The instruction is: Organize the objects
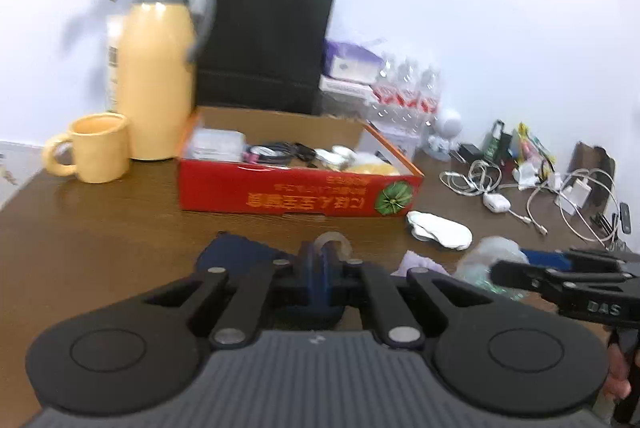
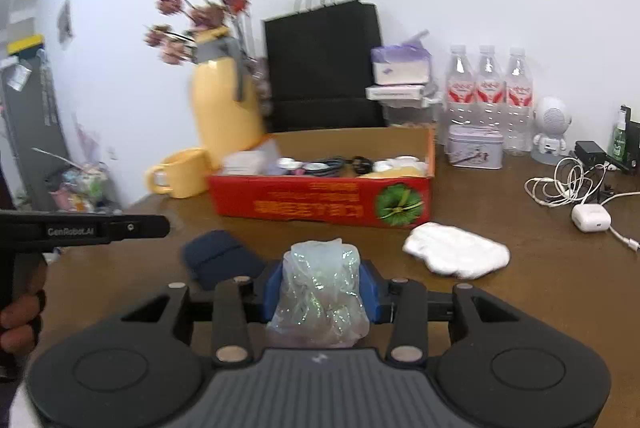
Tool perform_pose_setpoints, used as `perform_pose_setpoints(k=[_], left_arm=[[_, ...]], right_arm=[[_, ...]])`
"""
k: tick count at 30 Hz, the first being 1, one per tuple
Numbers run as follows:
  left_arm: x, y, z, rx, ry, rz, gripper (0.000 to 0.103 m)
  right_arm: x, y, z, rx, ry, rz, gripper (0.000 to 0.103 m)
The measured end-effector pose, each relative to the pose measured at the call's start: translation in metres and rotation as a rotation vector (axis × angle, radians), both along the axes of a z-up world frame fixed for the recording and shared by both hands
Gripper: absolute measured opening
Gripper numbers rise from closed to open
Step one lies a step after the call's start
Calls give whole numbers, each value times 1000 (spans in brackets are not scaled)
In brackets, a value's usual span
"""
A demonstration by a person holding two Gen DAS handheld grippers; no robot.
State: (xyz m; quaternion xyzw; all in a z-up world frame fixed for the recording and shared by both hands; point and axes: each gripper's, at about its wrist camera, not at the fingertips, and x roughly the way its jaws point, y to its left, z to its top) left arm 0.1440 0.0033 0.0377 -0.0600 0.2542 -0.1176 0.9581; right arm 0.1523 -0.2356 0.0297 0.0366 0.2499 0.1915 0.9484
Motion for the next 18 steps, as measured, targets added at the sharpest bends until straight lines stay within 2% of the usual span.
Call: perform_pose_setpoints(k=[7,11,15,18], left_arm=[[-33,12,18,-4,-57,20,5],[-33,14,20,-11,-61,11,5],[-5,15,29,7,-84,-47,5],[45,20,45,11,-90,-93,6]], right_arm=[[-40,11,12,-9,-38,25,40],[-47,13,17,2,-54,18,40],[-30,15,26,-23,-70,30,40],[5,14,41,-46,-104,43,40]])
